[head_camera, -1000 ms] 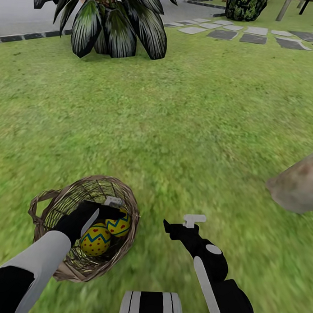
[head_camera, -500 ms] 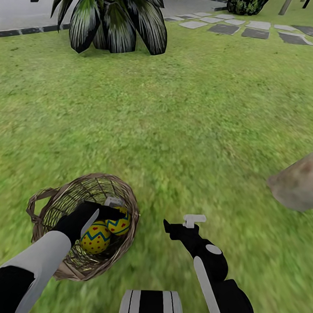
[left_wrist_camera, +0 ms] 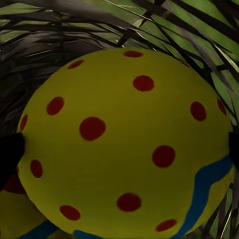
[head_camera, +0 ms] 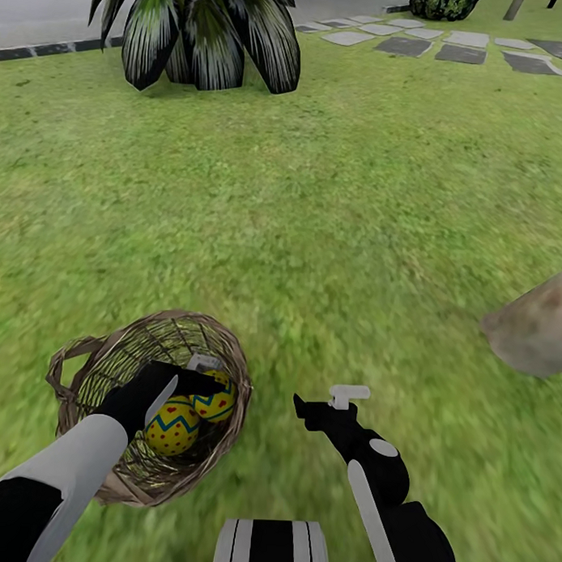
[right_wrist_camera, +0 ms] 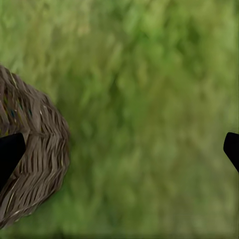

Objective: Take the three Easter eggs out of the wicker basket on the lawn in the garden, then place them on the lawn next to a single tree (choose any tree) so that all three eggs are next to the same tree and none are left in the basket.

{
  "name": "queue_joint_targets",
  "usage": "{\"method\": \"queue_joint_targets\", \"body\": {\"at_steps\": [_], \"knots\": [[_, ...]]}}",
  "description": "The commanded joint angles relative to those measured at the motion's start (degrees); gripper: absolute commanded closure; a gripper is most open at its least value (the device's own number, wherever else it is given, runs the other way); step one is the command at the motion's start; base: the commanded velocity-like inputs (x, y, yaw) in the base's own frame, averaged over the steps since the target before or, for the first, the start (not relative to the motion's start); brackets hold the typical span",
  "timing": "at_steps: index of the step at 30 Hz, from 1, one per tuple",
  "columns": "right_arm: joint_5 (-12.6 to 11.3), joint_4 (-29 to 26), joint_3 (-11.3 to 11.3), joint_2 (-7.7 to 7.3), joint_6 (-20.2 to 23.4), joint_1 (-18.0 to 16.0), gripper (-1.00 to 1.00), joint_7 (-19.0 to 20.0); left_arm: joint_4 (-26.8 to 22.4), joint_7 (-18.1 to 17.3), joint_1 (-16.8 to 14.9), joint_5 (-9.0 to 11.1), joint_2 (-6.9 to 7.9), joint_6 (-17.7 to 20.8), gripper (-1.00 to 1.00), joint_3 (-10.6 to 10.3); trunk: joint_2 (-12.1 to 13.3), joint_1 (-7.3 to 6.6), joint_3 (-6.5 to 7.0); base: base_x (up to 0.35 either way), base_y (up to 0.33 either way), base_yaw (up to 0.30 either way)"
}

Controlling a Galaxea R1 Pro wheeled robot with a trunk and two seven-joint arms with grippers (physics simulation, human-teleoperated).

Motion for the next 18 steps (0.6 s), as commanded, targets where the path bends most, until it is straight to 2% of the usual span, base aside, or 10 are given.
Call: {"method": "queue_joint_targets", "body": {"at_steps": [1, 11, 12, 18], "knots": [[-0.59, -0.07, 0.06, 0.0, 0.22, -0.03, -1.0, -0.54, -0.02, 0.18, -0.02, 0.75, 0.05, 0.37, -1.0, -0.38, -0.01, -0.01, -0.04, 0.0, 0.0, 0.0], [-0.59, -0.07, 0.06, 0.0, 0.22, -0.04, -1.0, -0.54, 0.09, 0.27, 0.0, 0.75, -0.01, 0.42, -1.0, -0.38, -0.01, -0.01, -0.04, 0.0, 0.0, 0.0], [-0.59, -0.07, 0.06, 0.0, 0.22, -0.04, -1.0, -0.54, 0.11, 0.29, -0.02, 0.75, -0.01, 0.42, 1.0, -0.38, -0.01, -0.01, -0.04, 0.0, 0.0, 0.0], [-0.59, -0.07, 0.06, 0.0, 0.22, -0.04, -1.0, -0.55, 0.13, 0.33, -0.03, 0.75, -0.01, 0.5, 1.0, -0.37, -0.01, -0.01, -0.04, 0.0, 0.0, 0.0]]}}
